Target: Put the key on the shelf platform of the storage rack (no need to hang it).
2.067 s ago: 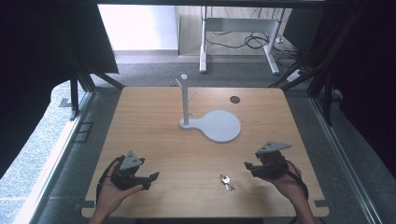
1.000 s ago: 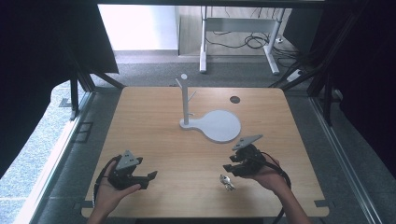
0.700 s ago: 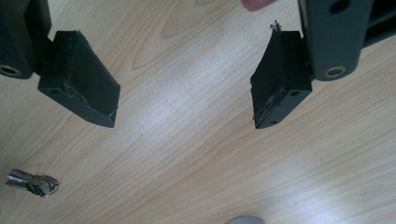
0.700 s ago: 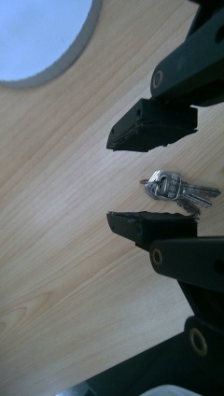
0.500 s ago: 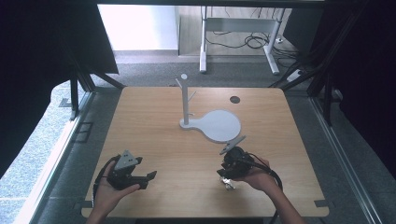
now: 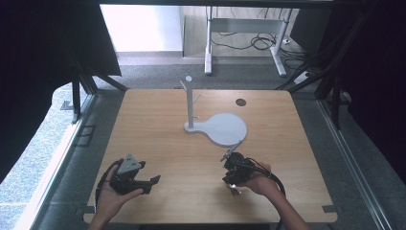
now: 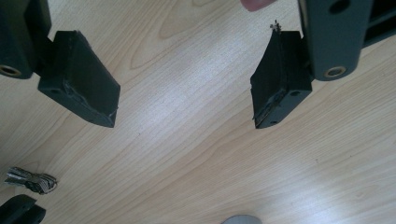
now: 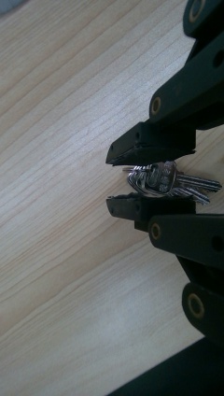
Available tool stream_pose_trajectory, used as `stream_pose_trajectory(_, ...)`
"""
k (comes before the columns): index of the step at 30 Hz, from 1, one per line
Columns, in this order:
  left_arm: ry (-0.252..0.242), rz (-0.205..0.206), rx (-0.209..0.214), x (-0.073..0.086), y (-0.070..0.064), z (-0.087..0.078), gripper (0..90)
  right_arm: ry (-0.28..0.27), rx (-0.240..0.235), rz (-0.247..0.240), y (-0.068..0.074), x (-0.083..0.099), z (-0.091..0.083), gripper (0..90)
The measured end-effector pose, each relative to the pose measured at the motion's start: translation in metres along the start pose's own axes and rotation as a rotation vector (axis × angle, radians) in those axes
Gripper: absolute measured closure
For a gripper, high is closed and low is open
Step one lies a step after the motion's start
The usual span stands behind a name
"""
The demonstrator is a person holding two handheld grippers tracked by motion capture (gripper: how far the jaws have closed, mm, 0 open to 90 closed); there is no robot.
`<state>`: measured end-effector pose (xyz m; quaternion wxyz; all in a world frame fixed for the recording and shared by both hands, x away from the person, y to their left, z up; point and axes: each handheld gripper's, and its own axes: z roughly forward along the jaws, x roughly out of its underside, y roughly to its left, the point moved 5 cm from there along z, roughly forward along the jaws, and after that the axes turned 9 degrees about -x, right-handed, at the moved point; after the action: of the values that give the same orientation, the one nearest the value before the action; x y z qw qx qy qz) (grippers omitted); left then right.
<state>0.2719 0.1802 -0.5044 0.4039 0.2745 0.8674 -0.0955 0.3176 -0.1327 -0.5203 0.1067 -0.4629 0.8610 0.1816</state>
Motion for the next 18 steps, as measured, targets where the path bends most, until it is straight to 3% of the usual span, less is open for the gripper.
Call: stream_pose_trajectory(18, -0.001, -0.004, 0.001, 0.0, 0.0, -0.001, 24.1, 0.05, 0.02, 0.033, -0.013, 0.002, 0.017, 76.6)
